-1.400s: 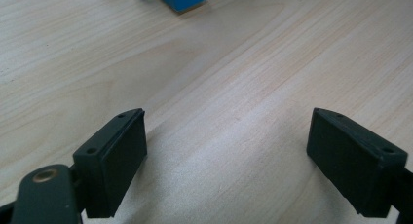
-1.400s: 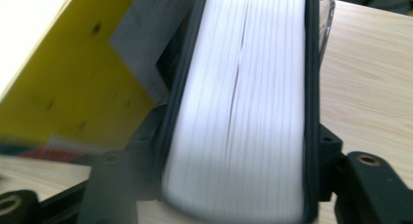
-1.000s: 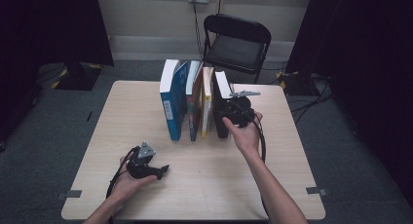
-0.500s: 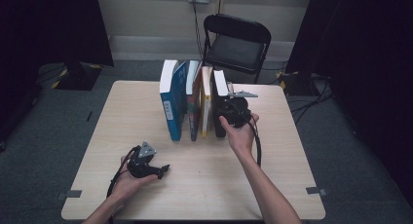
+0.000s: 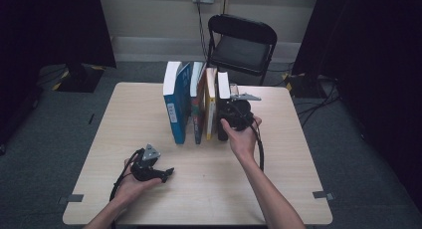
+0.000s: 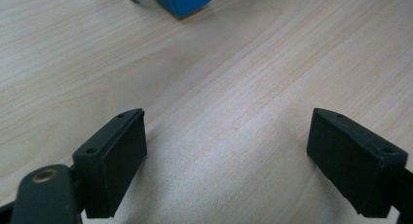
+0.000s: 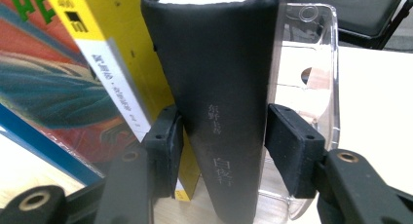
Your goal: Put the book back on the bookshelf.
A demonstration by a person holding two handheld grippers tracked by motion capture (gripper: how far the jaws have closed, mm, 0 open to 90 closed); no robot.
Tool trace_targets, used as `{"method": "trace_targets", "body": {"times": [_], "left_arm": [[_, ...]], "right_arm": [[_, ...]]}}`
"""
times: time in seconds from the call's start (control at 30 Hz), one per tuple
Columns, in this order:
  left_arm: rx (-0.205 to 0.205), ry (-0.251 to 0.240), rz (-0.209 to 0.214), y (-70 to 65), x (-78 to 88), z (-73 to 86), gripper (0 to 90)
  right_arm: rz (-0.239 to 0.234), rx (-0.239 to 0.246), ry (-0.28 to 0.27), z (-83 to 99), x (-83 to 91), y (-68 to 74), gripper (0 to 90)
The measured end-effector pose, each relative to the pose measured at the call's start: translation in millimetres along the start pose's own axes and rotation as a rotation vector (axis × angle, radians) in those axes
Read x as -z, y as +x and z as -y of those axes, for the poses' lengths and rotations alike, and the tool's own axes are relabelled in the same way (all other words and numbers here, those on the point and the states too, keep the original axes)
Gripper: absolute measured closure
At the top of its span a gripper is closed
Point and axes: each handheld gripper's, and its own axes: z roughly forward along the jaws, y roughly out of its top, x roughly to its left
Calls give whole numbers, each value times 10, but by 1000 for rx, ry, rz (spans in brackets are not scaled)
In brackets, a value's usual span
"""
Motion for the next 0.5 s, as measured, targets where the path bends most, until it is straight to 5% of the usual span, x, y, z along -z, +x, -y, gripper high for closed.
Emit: {"method": "trace_targets", "body": {"times": [0.5], "left_arm": [[-15,4,-7,-1,24,14,147]], "right_arm": [[-113,44,-51,184,76,-124,381]]}}
